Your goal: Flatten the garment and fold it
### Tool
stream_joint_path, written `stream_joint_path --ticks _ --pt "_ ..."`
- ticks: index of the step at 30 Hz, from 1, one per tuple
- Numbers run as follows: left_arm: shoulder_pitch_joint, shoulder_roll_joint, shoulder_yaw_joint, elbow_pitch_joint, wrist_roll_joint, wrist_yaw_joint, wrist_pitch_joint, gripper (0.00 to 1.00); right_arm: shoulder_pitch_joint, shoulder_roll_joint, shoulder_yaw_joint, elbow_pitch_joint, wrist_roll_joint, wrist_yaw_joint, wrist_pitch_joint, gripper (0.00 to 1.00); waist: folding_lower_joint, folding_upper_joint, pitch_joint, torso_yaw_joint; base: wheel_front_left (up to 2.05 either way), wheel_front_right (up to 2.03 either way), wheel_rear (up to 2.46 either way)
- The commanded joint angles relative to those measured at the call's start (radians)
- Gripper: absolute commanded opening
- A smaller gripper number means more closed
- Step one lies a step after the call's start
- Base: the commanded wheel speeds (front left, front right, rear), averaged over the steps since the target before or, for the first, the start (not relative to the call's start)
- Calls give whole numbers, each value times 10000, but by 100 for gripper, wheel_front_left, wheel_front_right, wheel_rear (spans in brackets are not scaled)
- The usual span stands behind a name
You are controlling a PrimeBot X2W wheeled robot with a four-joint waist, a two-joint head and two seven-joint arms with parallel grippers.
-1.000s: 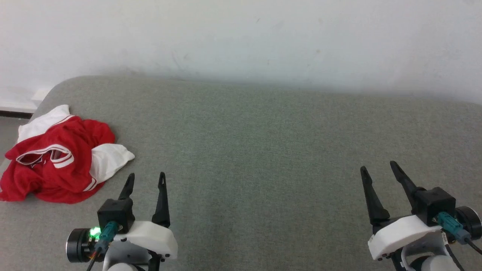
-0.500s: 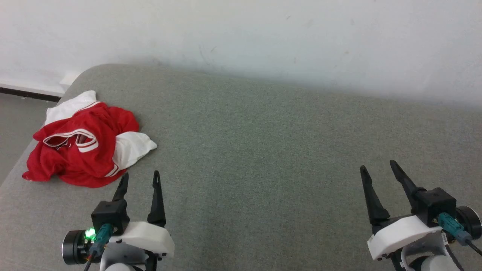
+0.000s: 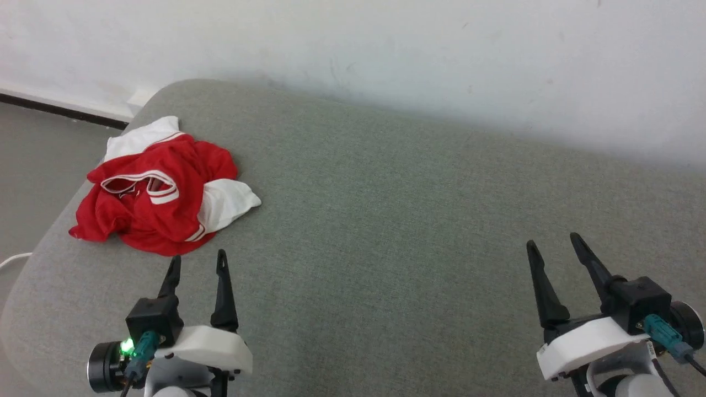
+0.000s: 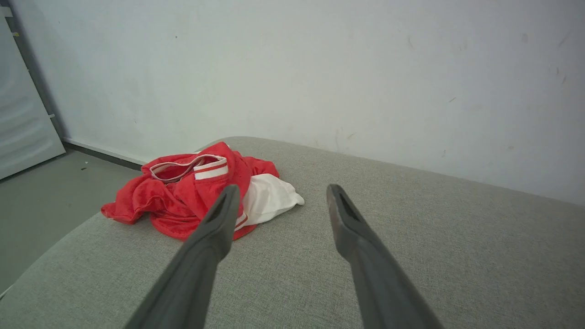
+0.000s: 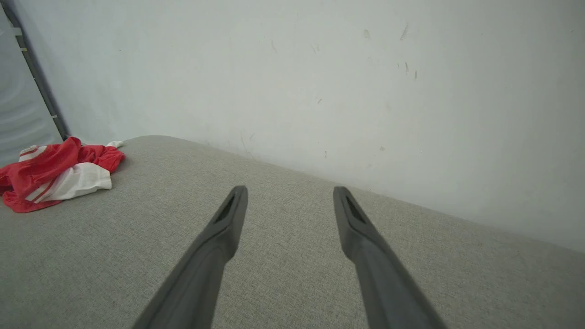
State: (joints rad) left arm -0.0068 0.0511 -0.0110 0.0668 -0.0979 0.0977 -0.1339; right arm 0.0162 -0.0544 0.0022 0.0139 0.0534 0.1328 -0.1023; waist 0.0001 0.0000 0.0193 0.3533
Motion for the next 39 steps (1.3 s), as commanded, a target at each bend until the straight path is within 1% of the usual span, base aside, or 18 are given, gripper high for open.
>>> stream_joint_path --ticks 1,18,39 --pt "-76 -4 13 63 -79 95 -114 100 -87 22 16 24 67 -12 -109 100 0 0 21 175 0 0 0" --pt "-108 -6 -100 254 -358 370 -469 100 -44 28 -25 92 201 -14 -411 100 0 0 -39 1174 0 0 0" --pt "-100 -7 -186 545 -538 562 -887 100 -12 35 117 183 394 -18 -765 100 0 0 -83 2406 -1 -1 -1"
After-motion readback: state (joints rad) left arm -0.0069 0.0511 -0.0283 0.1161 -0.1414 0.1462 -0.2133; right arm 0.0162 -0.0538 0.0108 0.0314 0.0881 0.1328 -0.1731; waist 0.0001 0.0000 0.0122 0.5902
